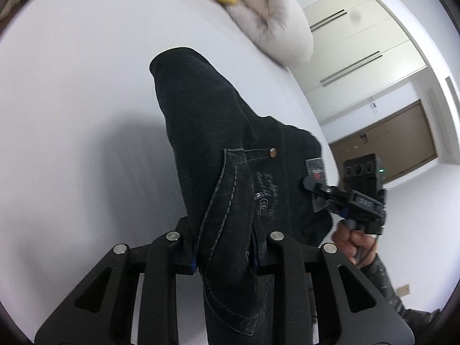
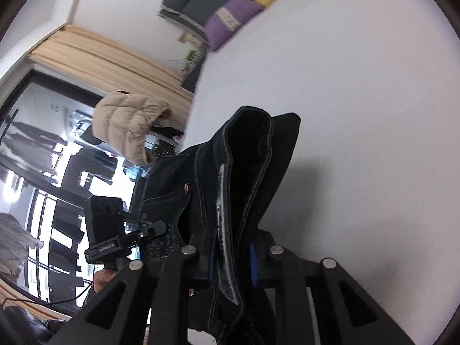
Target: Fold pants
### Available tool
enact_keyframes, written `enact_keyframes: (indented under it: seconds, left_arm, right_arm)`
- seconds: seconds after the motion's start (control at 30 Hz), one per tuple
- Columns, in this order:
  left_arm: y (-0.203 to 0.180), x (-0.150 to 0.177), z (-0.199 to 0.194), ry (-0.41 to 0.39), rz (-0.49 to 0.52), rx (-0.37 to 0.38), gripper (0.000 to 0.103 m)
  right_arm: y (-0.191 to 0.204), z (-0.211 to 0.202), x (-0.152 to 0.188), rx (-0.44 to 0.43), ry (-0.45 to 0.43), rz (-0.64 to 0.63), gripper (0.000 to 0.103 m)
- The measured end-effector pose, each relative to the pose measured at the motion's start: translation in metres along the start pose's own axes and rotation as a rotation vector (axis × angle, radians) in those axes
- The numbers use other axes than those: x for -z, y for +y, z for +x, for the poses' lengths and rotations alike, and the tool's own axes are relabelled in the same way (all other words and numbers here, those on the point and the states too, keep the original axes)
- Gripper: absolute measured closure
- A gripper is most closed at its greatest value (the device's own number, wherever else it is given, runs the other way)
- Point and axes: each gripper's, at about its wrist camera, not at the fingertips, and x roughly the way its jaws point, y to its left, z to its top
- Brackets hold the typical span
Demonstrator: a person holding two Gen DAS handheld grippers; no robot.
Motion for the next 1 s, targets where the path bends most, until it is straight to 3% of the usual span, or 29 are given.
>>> enact_keyframes:
  seconds: [0.17,0.33,0.53,0.57,0.63,0.73,0.8,0.83,0.87,0.93,1.0]
  left_arm:
    - [0.031,-0.06,-0.027,-0.075,0.004,-0.072,0.08]
    - [0.077,-0.089,-0.024,-0.086,-0.027,-0.104,0.08]
    - [0.154,-0.088,0.008,-0.024,-0.124,-0.139,0.077]
    - [0.163,-0.084,0.014,-0.026,-0.147,-0.133,0.075]
    - [0.178,-0.081,0.016,-0.051,-0.184,-0.091,0.073]
    - [0.178,-0.071,0.017,-0.064,-0.162,-0.09,0.071]
    - [0.175,-0.068,0.006,-0.087,-0.155,-0.106,0.066]
    - [0.169,-0.068,0.004,-0.107,-0.147,-0.146,0.063]
    - [0.161,-0.066,-0.003,-0.138,-0.115,-0.184,0.056]
    - [0.134,-0.061,-0.023,-0.214,-0.037,-0.215,0.036]
    - [0.089,-0.045,-0.052,-0.333,0.086,-0.277,0.018]
  right_arm:
    - [0.038,0.058,-0.063,-0.003,0.009,-0.059,0.083]
    - [0.031,0.11,-0.095,0.005,0.031,-0.017,0.083]
    - [-0.023,0.17,-0.091,0.07,0.095,0.1,0.081]
    - [-0.034,0.173,-0.089,0.064,0.089,0.132,0.075]
    - [-0.048,0.174,-0.081,0.02,0.065,0.172,0.075]
    - [-0.053,0.169,-0.074,-0.015,0.041,0.164,0.075]
    - [-0.049,0.163,-0.072,-0.002,0.04,0.182,0.067]
    - [-0.048,0.156,-0.069,0.009,0.032,0.187,0.058]
    - [-0.042,0.145,-0.065,0.031,0.006,0.175,0.046]
    - [-0.03,0.127,-0.057,0.091,-0.031,0.124,0.038]
    - [-0.012,0.102,-0.043,0.169,-0.074,0.046,0.037]
